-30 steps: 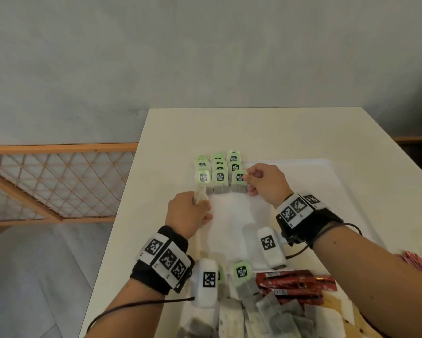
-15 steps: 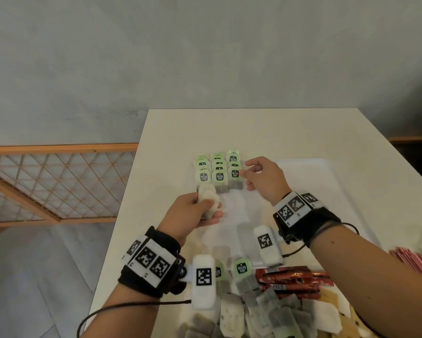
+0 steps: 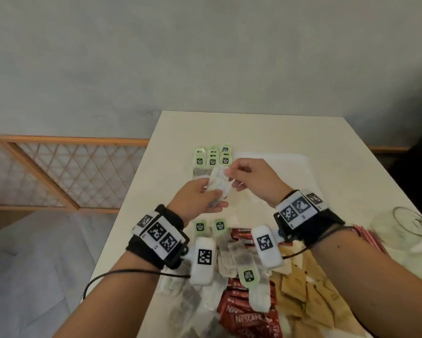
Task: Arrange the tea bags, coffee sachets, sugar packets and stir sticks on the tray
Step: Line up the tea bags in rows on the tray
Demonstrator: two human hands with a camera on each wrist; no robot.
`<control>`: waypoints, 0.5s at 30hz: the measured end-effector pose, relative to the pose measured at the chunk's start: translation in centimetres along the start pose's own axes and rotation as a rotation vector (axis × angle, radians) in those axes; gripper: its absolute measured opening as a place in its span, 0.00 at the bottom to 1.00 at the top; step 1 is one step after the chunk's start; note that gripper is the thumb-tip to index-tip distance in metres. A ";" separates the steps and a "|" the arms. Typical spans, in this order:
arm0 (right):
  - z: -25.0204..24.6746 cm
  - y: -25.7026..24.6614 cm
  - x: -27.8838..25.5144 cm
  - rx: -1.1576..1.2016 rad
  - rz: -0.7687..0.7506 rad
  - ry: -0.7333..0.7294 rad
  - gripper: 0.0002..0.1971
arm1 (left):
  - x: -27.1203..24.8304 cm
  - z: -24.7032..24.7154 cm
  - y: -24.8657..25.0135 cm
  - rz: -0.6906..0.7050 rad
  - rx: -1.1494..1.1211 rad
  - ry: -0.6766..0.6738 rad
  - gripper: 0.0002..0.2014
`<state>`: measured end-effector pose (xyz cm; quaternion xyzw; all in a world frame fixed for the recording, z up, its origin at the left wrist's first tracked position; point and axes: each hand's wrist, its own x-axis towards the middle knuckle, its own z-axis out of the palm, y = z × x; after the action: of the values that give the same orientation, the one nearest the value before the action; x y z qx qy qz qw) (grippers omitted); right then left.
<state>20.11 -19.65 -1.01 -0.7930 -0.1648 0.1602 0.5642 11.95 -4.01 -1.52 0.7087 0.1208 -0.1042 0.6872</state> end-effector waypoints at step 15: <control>-1.2 1.0 -5.8 -0.304 -0.103 0.237 0.07 | -2.7 7.0 0.8 0.195 0.501 0.353 0.13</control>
<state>15.53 -23.57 -1.21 -0.8730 -0.1600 0.0098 0.4607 9.74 -11.09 -0.09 0.8713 0.1403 0.0604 0.4664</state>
